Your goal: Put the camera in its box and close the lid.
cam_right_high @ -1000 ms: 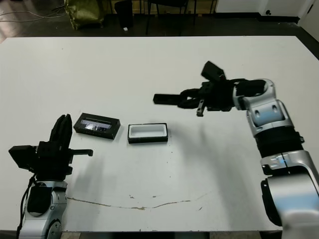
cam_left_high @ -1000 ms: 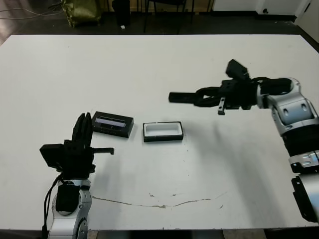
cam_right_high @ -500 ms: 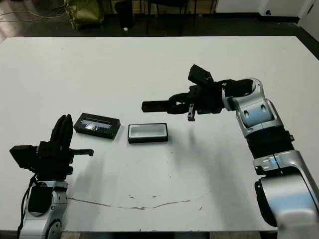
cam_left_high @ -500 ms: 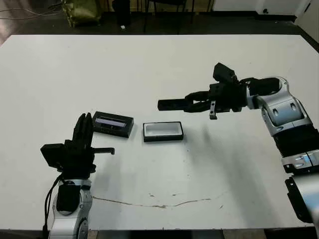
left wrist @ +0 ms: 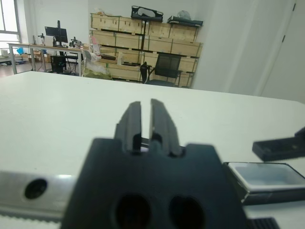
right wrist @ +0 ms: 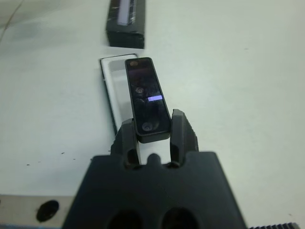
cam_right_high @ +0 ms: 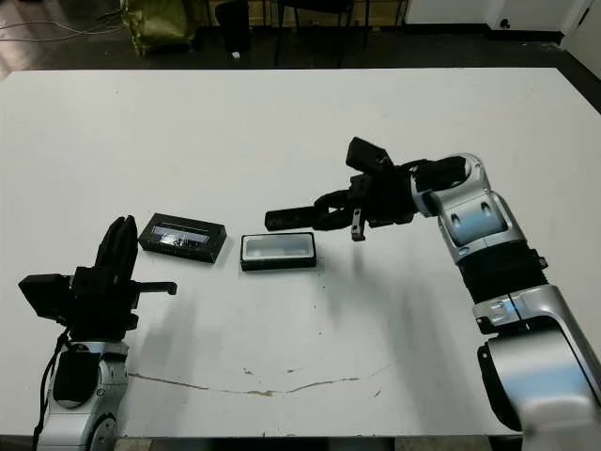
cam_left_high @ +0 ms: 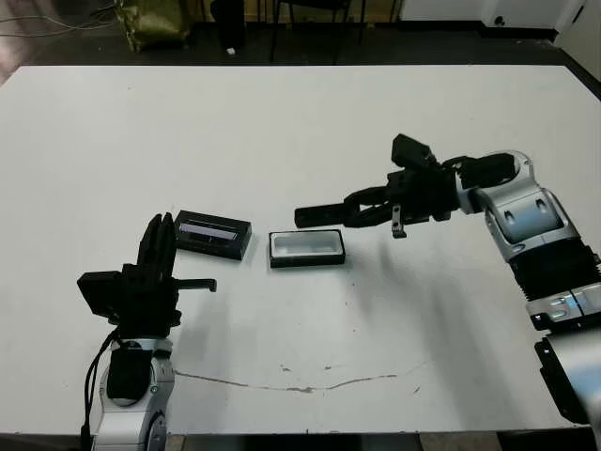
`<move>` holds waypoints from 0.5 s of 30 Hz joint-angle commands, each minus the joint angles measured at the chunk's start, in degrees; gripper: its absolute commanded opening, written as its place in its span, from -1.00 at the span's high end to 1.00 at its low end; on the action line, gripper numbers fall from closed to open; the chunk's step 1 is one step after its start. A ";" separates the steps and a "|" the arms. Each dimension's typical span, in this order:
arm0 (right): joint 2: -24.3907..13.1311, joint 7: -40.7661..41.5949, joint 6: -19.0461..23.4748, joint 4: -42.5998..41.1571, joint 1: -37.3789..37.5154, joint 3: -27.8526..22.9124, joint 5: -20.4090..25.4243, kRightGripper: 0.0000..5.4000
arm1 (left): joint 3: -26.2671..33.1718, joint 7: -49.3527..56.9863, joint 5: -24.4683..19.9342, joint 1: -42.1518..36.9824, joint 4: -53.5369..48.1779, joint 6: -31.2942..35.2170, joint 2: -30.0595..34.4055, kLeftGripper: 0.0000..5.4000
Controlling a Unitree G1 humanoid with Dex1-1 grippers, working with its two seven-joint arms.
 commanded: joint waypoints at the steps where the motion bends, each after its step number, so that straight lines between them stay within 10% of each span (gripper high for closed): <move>1: 0.81 0.47 -1.20 0.85 -0.03 1.32 -1.20 0.98 | -0.03 0.06 0.32 0.93 0.67 0.24 0.09 1.00; 15: 2.13 0.95 -2.27 2.44 -0.49 2.46 -2.56 0.98 | -0.23 -0.17 0.03 0.59 1.51 -0.45 0.08 1.00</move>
